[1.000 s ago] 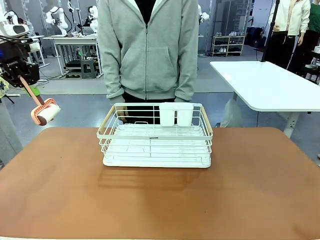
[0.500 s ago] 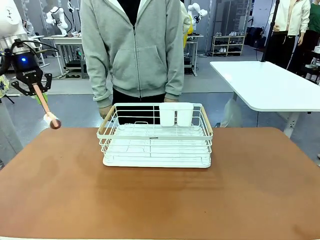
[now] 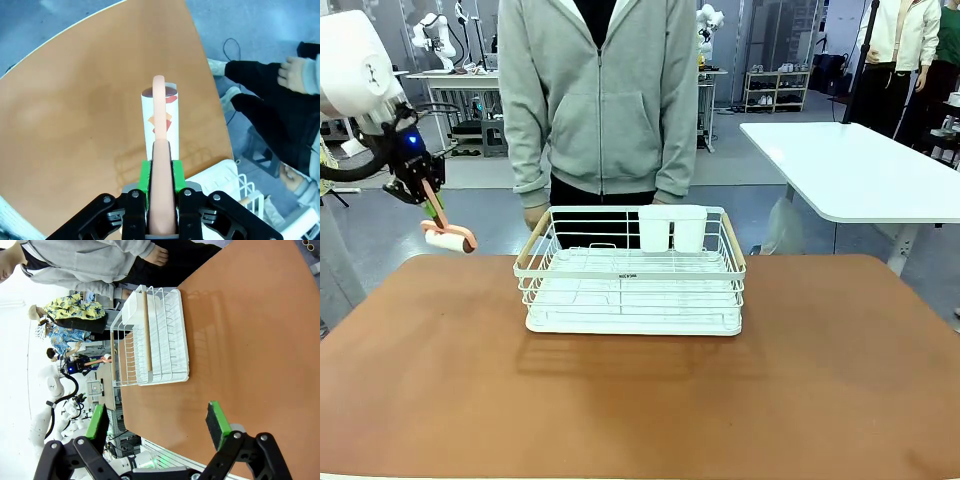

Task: Clean the table.
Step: Place the Lint Roller down when the Dish drying rack is positioned in the middle of the table.

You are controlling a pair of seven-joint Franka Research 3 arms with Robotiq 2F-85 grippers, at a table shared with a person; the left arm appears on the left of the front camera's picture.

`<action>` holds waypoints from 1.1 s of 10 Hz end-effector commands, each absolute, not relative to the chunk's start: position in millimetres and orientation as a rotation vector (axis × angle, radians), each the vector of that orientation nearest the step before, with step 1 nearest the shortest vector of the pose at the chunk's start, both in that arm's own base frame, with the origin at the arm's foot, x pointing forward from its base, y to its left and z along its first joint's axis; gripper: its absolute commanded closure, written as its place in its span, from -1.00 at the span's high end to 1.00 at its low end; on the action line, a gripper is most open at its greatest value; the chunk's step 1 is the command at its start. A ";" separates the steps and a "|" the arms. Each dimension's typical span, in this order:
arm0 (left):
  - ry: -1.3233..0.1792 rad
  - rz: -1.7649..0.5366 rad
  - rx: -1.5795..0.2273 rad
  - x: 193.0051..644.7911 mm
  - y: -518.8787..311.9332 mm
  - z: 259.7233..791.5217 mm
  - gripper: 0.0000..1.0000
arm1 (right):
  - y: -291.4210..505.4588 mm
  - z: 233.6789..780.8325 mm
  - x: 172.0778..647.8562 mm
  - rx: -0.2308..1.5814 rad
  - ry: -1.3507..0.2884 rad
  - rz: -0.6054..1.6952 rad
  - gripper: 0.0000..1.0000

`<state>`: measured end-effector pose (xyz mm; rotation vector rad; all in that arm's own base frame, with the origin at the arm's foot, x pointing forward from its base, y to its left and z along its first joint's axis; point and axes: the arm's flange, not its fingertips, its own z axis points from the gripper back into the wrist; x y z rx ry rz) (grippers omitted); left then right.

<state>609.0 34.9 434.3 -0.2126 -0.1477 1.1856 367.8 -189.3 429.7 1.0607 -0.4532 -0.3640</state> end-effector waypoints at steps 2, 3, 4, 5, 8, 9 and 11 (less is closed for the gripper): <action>-0.191 1.195 -0.248 596.4 32.4 424.3 -0.59 | -189.1 432.0 367.9 1.077 -0.459 -0.361 1.00; -0.194 1.160 -0.269 593.8 34.5 415.4 -0.59 | -189.1 432.0 367.9 1.077 -0.459 -0.361 1.00; -0.172 1.168 -0.274 591.0 34.3 403.2 -0.59 | -189.1 432.0 367.9 1.077 -0.459 -0.361 1.00; -0.170 1.172 -0.284 586.9 30.9 392.7 -0.59 | -189.1 432.0 367.9 1.077 -0.459 -0.361 1.00; -0.182 1.228 -0.326 570.9 27.1 368.0 -0.59 | -189.1 432.0 367.9 1.077 -0.459 -0.361 1.00; -0.192 1.239 -0.327 566.7 26.4 362.6 -0.59 | -189.1 432.0 367.9 1.077 -0.459 -0.361 1.00; -0.198 1.264 -0.327 560.2 23.7 359.6 -0.59 | -189.1 432.0 367.9 1.077 -0.459 -0.361 1.00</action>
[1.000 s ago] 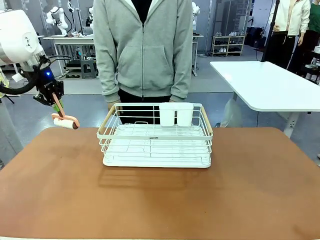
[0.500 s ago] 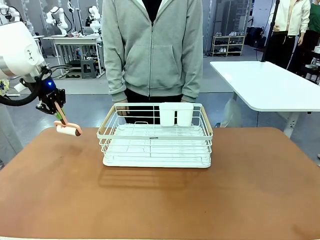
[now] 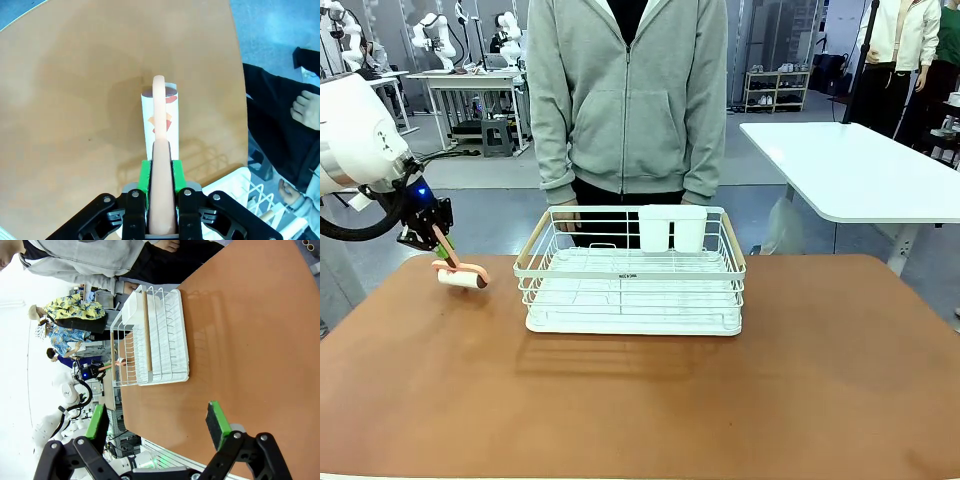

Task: Clean the table.
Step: Place the Lint Roller down when the Dish drying rack is positioned in the middle of the table.

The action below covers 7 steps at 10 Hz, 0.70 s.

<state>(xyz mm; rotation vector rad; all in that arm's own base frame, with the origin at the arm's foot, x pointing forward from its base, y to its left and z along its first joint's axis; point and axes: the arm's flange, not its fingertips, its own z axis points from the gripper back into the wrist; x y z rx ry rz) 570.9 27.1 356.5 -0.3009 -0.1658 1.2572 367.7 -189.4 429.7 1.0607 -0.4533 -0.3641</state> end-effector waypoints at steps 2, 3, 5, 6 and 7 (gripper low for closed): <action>-0.215 1.269 -0.318 553.7 23.3 358.4 -0.59 | -189.1 432.0 367.9 1.077 -0.459 -0.361 1.00; -0.209 1.272 -0.315 550.9 24.1 357.5 -0.18 | -189.1 432.0 367.9 1.077 -0.459 -0.361 1.00; -0.204 1.281 -0.321 547.6 25.9 358.4 0.93 | -189.1 432.0 367.9 1.077 -0.459 -0.361 1.00; -0.198 1.294 -0.318 546.3 25.7 358.0 1.00 | -189.1 432.0 367.9 1.077 -0.459 -0.361 1.00; -0.199 1.301 -0.311 544.8 25.5 359.9 1.00 | -189.1 432.0 367.9 1.077 -0.459 -0.361 1.00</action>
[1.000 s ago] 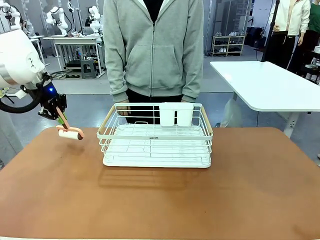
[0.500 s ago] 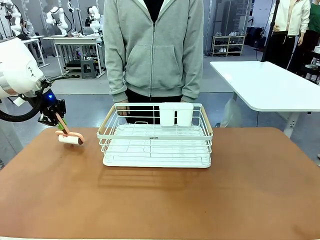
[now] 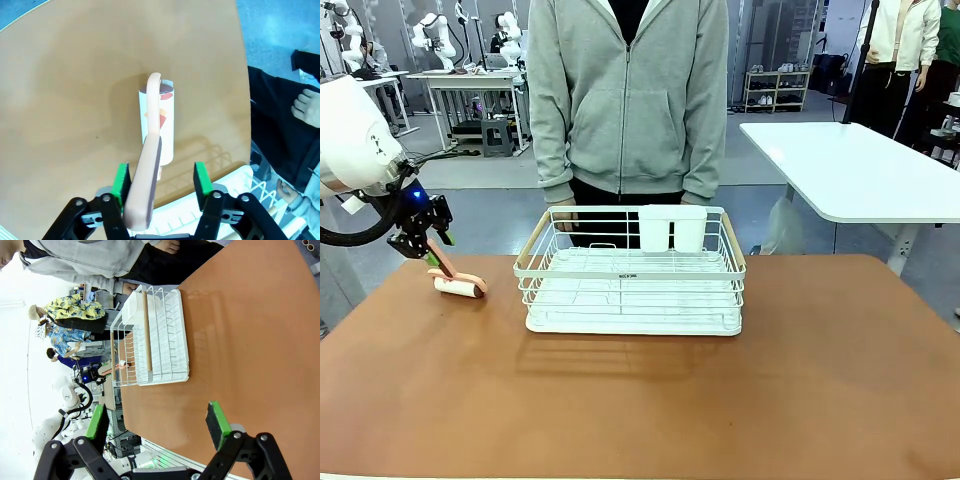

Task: Clean the table.
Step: Place the Lint Roller down when the Dish drying rack is positioned in the middle of the table.

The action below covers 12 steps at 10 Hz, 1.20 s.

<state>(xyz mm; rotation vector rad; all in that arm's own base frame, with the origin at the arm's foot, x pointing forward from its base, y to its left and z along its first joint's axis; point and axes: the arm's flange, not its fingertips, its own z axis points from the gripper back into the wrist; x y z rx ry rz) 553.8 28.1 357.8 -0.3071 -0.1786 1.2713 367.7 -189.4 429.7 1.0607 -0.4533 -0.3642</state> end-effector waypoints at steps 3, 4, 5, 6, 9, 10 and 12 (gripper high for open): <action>-0.167 1.321 -0.289 532.0 21.4 376.1 1.00 | -189.1 432.0 367.9 1.077 -0.459 -0.361 1.00; -0.180 1.316 -0.280 527.2 18.9 380.0 1.00 | -189.1 432.0 367.9 1.077 -0.459 -0.361 1.00; -0.163 1.329 -0.276 524.6 18.5 381.9 1.00 | -189.1 432.0 367.9 1.077 -0.459 -0.361 1.00; -0.158 1.342 -0.287 522.6 19.4 385.1 1.00 | -189.1 432.0 367.9 1.077 -0.459 -0.361 1.00; -0.172 1.243 -0.285 515.1 17.3 391.5 1.00 | -189.1 432.0 367.9 1.077 -0.459 -0.361 1.00; -0.175 1.324 -0.315 527.7 22.1 385.6 1.00 | -189.1 432.0 367.9 1.077 -0.459 -0.361 1.00; -0.175 1.324 -0.315 527.7 22.1 385.6 1.00 | -189.1 432.0 367.9 1.077 -0.459 -0.361 1.00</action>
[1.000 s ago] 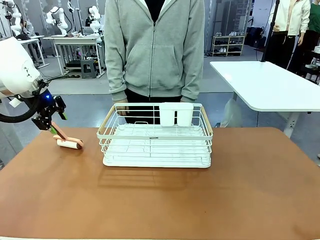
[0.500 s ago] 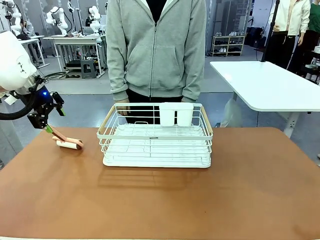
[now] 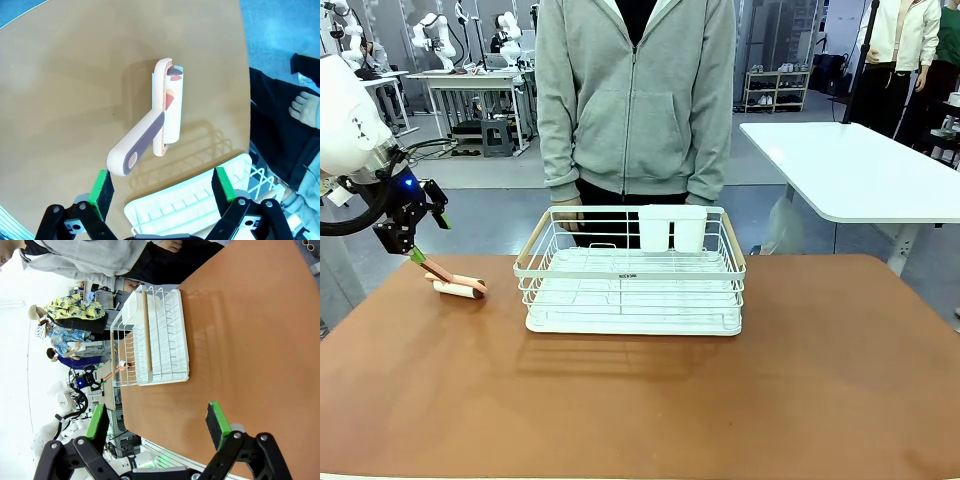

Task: Clean the table.
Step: Place the Lint Roller down when the Dish drying rack is positioned in the middle of the table.

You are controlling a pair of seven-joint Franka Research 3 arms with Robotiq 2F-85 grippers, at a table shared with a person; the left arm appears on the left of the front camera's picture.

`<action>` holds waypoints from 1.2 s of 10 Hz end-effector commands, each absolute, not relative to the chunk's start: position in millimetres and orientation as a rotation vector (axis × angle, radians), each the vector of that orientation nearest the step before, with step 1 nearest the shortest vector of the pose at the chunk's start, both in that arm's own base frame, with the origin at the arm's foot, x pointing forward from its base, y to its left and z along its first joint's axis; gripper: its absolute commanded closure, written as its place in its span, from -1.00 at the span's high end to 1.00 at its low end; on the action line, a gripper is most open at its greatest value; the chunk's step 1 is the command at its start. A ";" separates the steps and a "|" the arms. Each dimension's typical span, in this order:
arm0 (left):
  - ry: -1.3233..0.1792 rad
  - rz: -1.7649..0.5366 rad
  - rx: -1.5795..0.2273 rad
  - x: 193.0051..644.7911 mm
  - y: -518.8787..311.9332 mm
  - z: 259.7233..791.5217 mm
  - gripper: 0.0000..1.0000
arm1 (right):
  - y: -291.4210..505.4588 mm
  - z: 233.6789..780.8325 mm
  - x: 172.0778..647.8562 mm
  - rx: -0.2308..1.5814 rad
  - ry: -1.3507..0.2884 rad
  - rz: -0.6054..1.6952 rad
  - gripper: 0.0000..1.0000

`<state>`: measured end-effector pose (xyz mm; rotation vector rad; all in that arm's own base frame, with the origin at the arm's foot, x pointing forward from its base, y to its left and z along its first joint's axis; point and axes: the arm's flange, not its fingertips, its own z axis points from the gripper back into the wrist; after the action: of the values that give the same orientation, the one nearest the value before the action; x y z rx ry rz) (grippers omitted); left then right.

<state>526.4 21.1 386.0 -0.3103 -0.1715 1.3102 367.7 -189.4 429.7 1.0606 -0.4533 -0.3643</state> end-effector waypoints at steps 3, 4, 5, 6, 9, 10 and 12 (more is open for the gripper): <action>-0.171 1.313 -0.309 526.5 22.6 385.1 1.00 | -189.1 432.0 367.9 1.077 -0.459 -0.361 1.00; -0.197 1.386 -0.278 532.6 27.2 393.9 1.00 | -189.1 432.0 367.9 1.077 -0.459 -0.361 1.00; -0.263 1.386 -0.308 532.0 29.8 410.4 1.00 | -189.1 432.0 367.9 1.077 -0.459 -0.361 1.00; -0.296 1.378 -0.325 528.9 31.1 424.8 1.00 | -189.1 432.0 367.9 1.077 -0.459 -0.361 1.00; -0.287 1.369 -0.355 520.4 34.9 454.9 1.00 | -189.1 432.0 367.9 1.077 -0.459 -0.361 1.00; -0.303 1.378 -0.361 521.0 38.0 458.9 1.00 | -189.1 432.0 367.9 1.077 -0.459 -0.361 1.00; -0.245 1.296 -0.391 519.9 38.8 458.1 1.00 | -189.1 432.0 367.9 1.077 -0.459 -0.361 1.00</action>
<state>522.8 37.8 458.1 -0.3743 -0.2974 1.3374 367.7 -189.5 429.7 1.0606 -0.4535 -0.3645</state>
